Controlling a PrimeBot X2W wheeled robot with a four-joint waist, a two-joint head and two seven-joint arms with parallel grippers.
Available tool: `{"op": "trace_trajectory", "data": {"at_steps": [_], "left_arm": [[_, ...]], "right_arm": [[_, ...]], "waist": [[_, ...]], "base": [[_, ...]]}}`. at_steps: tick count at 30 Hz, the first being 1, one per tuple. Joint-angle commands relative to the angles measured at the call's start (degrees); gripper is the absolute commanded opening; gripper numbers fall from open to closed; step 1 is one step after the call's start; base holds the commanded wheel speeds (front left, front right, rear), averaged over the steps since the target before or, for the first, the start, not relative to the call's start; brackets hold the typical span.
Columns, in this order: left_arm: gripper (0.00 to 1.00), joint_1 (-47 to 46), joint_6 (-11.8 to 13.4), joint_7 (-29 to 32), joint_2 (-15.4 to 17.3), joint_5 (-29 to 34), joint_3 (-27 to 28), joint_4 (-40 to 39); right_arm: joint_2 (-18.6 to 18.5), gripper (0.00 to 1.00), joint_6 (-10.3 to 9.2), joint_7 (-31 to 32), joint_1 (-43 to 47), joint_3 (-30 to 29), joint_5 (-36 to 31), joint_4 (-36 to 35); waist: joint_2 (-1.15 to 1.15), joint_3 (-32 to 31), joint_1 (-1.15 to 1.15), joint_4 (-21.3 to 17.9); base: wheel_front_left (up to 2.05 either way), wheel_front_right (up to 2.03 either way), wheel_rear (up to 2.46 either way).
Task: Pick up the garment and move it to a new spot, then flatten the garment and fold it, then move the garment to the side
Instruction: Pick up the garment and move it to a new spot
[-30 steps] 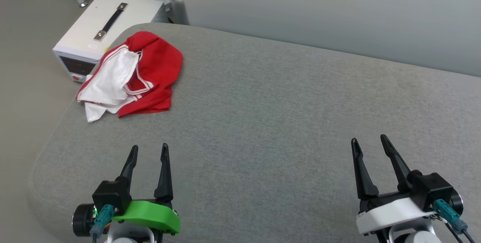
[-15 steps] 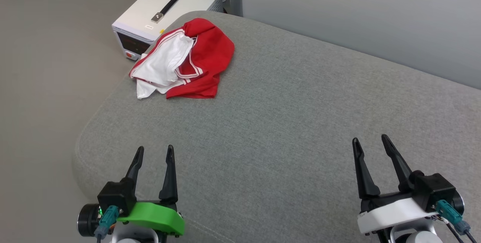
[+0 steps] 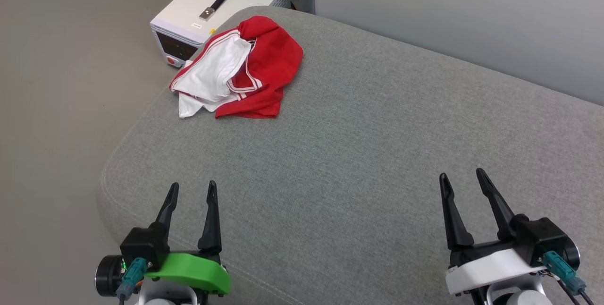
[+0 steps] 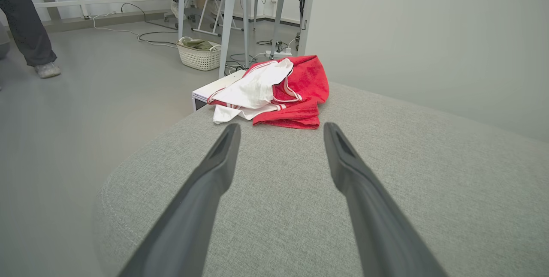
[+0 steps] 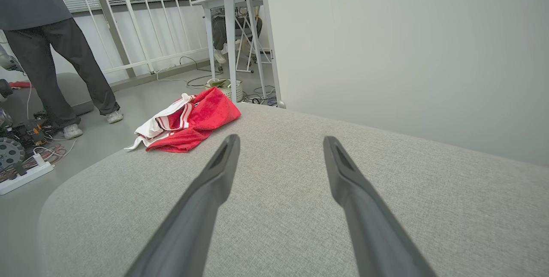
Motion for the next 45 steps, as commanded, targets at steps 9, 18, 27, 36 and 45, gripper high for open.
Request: {"op": "trace_trajectory", "data": {"at_steps": [9,18,27,36,45], "left_arm": [[1.0,-5.9,-2.6,-0.3,0.7,2.3,0.3,6.0],[1.0,-27.1,-5.2,7.1,9.3,-2.4,-0.4,17.3],[1.0,-44.8,-5.4,24.6,22.3,-15.9,-8.9,24.7],[1.0,-52.9,-5.4,33.4,31.1,-25.3,-14.7,30.6],[1.0,-58.9,-5.4,36.3,33.2,-28.5,-14.7,38.5]], "right_arm": [[-0.3,1.0,-0.05,-0.3,-0.4,0.2,-4.2,-0.5],[-3.3,1.0,-0.05,-0.3,-2.8,0.4,-6.3,-3.4],[-5.1,1.0,-0.05,0.3,-6.2,0.5,-6.8,-7.1],[-5.3,1.0,-0.05,0.2,-8.6,0.4,-6.5,-7.0],[-4.7,1.0,-0.05,-0.1,-10.3,3.3,-6.4,-5.7]], "waist": [[0.0,5.2,0.0,-2.1],[0.0,14.6,0.0,-6.4],[0.0,23.5,0.0,-12.3],[0.0,29.8,0.0,-16.8],[0.0,32.6,0.0,-19.1]], "base": [[0.0,0.0,0.0],[0.0,0.0,0.0],[0.0,0.0,0.0],[0.0,0.0,0.0],[0.0,0.0,0.0]]}}
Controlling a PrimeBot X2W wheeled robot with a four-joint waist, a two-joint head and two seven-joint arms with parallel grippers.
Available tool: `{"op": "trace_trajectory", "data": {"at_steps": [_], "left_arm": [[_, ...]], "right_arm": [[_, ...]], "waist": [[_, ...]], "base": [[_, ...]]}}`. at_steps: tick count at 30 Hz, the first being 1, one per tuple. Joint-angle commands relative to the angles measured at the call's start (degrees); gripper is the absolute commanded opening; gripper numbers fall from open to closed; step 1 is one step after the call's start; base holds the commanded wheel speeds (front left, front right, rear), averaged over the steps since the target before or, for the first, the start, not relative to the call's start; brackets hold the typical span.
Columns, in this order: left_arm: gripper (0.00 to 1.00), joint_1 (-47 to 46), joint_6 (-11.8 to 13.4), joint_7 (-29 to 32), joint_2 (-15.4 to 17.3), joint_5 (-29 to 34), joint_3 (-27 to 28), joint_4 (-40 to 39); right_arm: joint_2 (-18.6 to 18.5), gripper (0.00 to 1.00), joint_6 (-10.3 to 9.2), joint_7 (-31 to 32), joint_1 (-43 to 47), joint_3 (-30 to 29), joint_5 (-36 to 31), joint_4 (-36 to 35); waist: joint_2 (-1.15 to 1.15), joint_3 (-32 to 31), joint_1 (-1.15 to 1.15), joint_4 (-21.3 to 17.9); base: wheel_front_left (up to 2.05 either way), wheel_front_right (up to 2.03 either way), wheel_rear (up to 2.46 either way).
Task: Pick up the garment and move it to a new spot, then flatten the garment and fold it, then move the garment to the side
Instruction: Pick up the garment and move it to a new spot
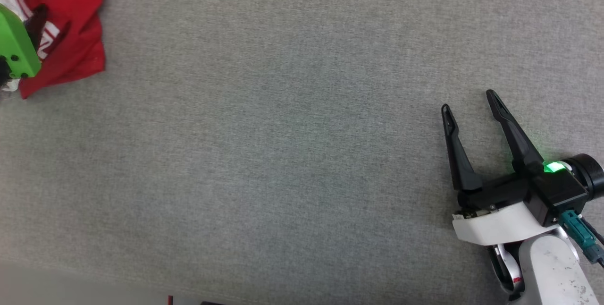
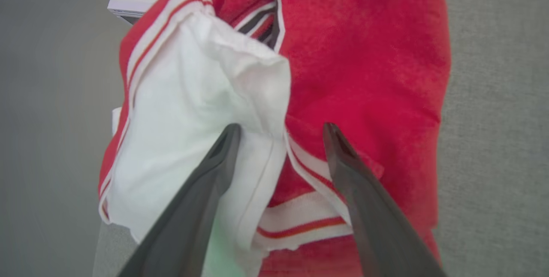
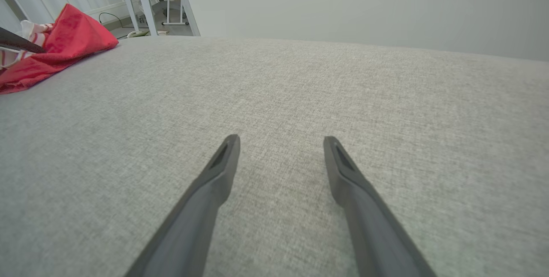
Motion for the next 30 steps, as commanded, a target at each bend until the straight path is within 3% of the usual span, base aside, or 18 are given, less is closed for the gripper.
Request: {"op": "trace_trajectory", "data": {"at_steps": [1,4,5,6,13,21,24,30], "left_arm": [[1.0,-1.5,-0.1,-0.1,0.4,-0.6,0.0,1.0],[1.0,-3.0,0.2,-1.1,0.4,-0.7,0.4,3.5],[0.46,-3.3,0.3,-1.3,0.3,-0.8,0.5,4.2],[0.0,-3.7,0.2,-1.6,0.1,-0.9,0.5,4.9],[0.0,-5.0,0.0,-6.5,-0.3,0.3,-1.5,6.7],[0.0,-5.6,-0.1,-15.8,0.4,2.7,-3.2,5.6],[0.0,-4.7,-0.1,-20.7,0.9,4.3,-5.0,1.7],[0.0,-2.2,-0.1,-20.7,0.2,5.4,-9.1,-7.1]], "right_arm": [[0.0,1.0,-0.05,0.0,-0.3,0.1,0.0,1.1],[-0.2,1.0,-0.05,0.0,-0.6,0.1,-0.2,1.4],[-0.2,1.0,-0.05,0.0,-0.6,0.1,-0.2,1.4],[-0.2,1.0,-0.05,-0.1,-0.6,0.0,-0.3,1.5],[-0.2,1.0,-0.05,-0.1,-0.4,-0.4,-0.7,2.5],[0.6,1.0,-0.05,-0.1,0.1,-0.1,0.2,4.8],[1.6,1.0,-0.05,-0.1,1.6,-1.2,0.9,6.2],[2.8,1.0,-0.05,-0.1,3.8,-3.3,1.6,7.8]], "waist": [[0.0,2.2,-0.01,-2.1],[0.0,2.6,-0.01,-2.5],[0.0,2.7,-0.01,-2.5],[0.0,2.7,-0.01,-2.5],[0.0,1.0,-0.01,-1.8],[0.0,-5.8,-0.01,-1.5],[0.0,-12.2,-0.01,-1.6],[0.0,-19.7,-0.01,-2.5]], "base": [[0.0,0.0,0.0],[0.0,0.0,0.0],[0.0,0.0,0.0],[0.0,0.0,0.0],[0.0,0.0,0.0],[0.0,0.0,0.0],[0.0,0.0,0.0],[0.0,0.0,0.0]]}}
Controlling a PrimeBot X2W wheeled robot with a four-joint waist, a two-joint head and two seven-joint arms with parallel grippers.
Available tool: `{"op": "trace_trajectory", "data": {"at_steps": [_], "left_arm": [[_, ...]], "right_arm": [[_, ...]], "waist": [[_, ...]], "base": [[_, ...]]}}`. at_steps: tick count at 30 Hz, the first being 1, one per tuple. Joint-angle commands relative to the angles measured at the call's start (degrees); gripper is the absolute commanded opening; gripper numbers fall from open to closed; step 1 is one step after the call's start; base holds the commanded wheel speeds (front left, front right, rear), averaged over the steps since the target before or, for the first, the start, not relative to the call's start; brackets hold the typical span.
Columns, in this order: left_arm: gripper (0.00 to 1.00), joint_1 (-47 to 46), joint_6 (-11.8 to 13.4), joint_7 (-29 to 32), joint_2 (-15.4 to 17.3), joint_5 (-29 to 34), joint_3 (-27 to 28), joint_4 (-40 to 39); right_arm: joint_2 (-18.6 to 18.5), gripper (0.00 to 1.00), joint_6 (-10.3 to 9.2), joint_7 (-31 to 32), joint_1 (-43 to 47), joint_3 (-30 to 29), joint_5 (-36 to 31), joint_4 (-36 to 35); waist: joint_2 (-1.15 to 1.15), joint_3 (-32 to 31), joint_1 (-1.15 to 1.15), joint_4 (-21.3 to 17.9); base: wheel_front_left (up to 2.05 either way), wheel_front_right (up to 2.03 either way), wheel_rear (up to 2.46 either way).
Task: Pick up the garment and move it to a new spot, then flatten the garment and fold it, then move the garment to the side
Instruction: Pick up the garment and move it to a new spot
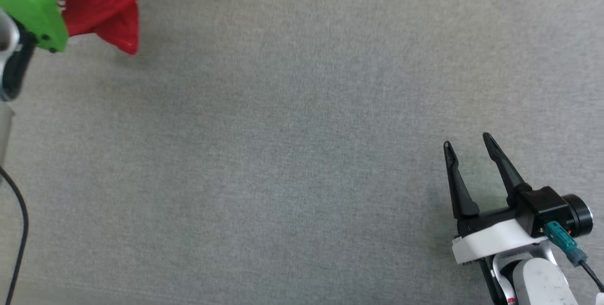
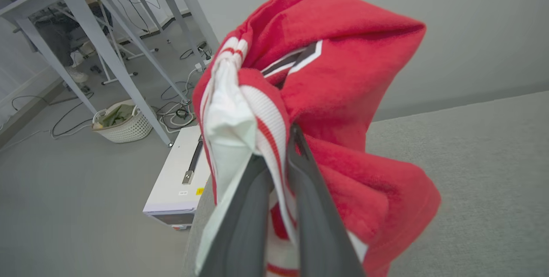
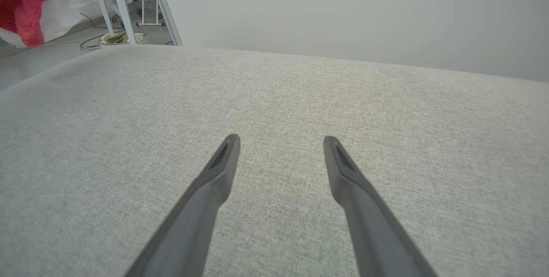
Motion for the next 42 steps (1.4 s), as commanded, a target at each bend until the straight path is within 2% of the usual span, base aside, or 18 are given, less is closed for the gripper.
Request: {"op": "trace_trajectory", "data": {"at_steps": [1,9,17,24,30,33,34,35,36,42], "left_arm": [[0.0,1.4,-0.1,0.6,-0.4,0.1,-0.7,-2.3],[0.0,6.2,1.1,4.4,-2.9,0.2,-4.8,-14.8],[0.0,15.1,4.0,4.2,-9.7,-1.4,-8.9,-20.5],[0.0,18.3,7.3,-0.9,-17.4,0.9,-12.6,-15.7],[0.0,17.9,10.8,-6.3,-25.4,3.2,-15.0,-6.4],[0.0,18.1,11.3,-7.9,-29.0,3.7,-16.6,-1.2],[0.13,18.2,11.3,-8.2,-29.7,3.9,-17.1,-0.2],[0.89,18.2,11.2,-8.7,-30.6,4.1,-17.8,1.4],[1.0,18.3,10.7,-9.1,-31.4,3.9,-18.5,2.9],[1.0,18.2,8.3,-11.7,-33.2,2.0,-21.0,7.3]], "right_arm": [[0.4,1.0,-0.09,-0.1,0.8,-0.6,0.5,0.3],[1.5,1.0,-0.09,-0.1,2.6,-1.9,0.8,1.1],[1.7,1.0,-0.09,-0.1,4.1,-4.4,0.4,-0.2],[1.6,1.0,-0.09,-0.1,4.9,-5.8,-0.1,-1.9],[1.7,1.0,-0.09,-0.1,4.9,-5.3,0.2,-2.3],[1.7,1.0,-0.09,-0.1,4.7,-4.8,0.2,-2.4],[1.7,1.0,-0.09,-0.1,4.6,-4.7,0.2,-2.4],[1.8,1.0,-0.09,-0.1,4.4,-4.6,0.2,-2.5],[1.8,1.0,-0.09,-0.1,4.3,-4.5,0.3,-2.5],[1.9,1.0,-0.09,-0.1,3.6,-4.7,0.6,-2.1]], "waist": [[0.0,-7.2,0.0,-1.0],[0.0,-13.2,0.0,-5.1],[0.0,-15.8,0.0,-11.6],[0.0,-14.6,0.0,-16.9],[0.0,-12.2,0.0,-21.3],[0.0,-11.0,0.0,-23.1],[0.0,-10.8,0.0,-23.3],[0.0,-10.4,0.0,-23.7],[0.0,-10.0,0.0,-24.1],[0.0,-9.6,0.0,-23.7]], "base": [[0.0,0.0,0.0],[0.0,0.0,0.0],[0.0,0.0,0.0],[0.0,0.0,0.0],[0.0,0.0,0.0],[0.0,0.0,0.0],[0.0,0.0,0.0],[0.0,0.0,0.0],[0.0,0.0,0.0],[0.0,0.0,0.0]]}}
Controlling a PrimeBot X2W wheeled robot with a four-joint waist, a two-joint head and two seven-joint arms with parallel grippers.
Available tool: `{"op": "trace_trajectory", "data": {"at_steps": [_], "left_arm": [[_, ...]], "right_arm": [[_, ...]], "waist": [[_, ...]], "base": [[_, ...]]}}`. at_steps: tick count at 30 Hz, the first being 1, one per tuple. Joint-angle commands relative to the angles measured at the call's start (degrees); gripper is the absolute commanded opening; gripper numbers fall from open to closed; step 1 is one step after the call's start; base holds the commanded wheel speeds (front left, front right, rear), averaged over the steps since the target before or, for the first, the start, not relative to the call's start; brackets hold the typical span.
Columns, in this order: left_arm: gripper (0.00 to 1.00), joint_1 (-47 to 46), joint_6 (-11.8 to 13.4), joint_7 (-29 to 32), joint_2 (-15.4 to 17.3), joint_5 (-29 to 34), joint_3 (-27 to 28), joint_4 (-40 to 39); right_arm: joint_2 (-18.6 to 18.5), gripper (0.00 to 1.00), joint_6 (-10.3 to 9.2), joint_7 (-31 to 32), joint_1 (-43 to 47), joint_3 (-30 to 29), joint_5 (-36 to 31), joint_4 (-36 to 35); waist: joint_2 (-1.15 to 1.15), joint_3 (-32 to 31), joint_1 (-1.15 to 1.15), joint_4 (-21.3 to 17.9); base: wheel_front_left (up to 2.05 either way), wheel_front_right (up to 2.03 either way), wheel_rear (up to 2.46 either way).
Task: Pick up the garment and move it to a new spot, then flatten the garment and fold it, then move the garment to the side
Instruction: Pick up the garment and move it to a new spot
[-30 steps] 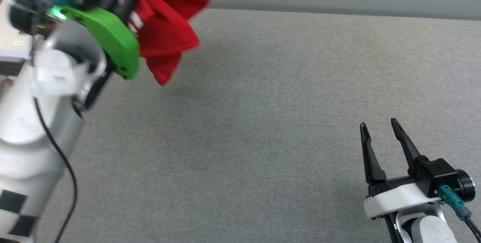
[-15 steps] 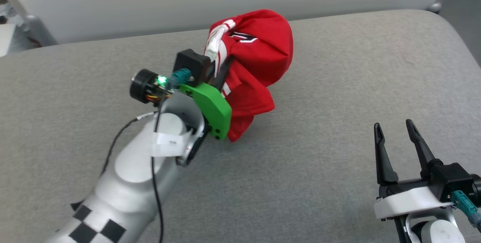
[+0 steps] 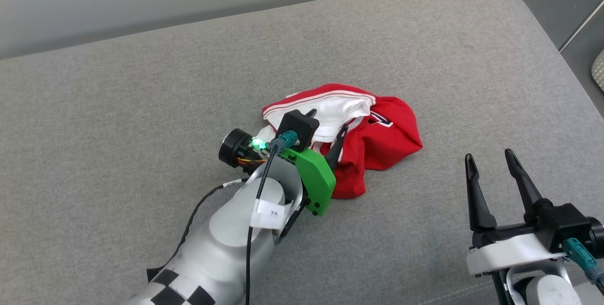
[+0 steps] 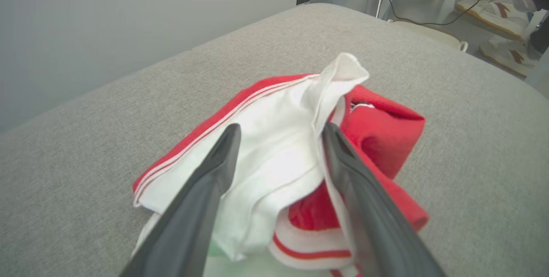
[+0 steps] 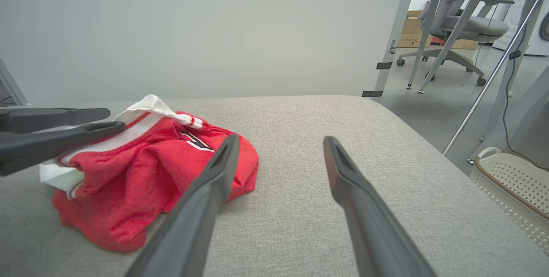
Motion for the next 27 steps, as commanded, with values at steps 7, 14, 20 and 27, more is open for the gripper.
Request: {"op": "trace_trajectory", "data": {"at_steps": [7,14,20,27], "left_arm": [[1.0,-0.8,-0.1,-3.4,-0.2,-2.3,-1.0,-1.6],[1.0,0.1,1.9,-4.3,1.5,-2.8,2.2,-5.5],[1.0,5.7,4.5,-4.5,7.0,-2.3,7.9,-13.0],[1.0,18.9,5.9,-4.5,12.7,1.0,12.6,-25.7]], "right_arm": [[0.3,1.0,-0.05,-0.1,-0.1,-0.3,0.4,0.8],[0.3,1.0,-0.05,-0.1,1.8,-0.7,0.1,1.5],[0.3,1.0,-0.05,-0.1,3.5,-0.9,0.5,1.4],[0.3,1.0,-0.05,-0.1,5.2,-0.7,0.8,0.8]], "waist": [[-0.01,-3.5,0.0,4.7],[-0.01,-8.6,0.0,10.5],[-0.01,-11.1,0.0,13.7],[-0.01,-12.9,0.0,15.3]], "base": [[0.0,0.0,0.0],[0.0,0.0,0.0],[0.0,0.0,0.0],[0.0,0.0,0.0]]}}
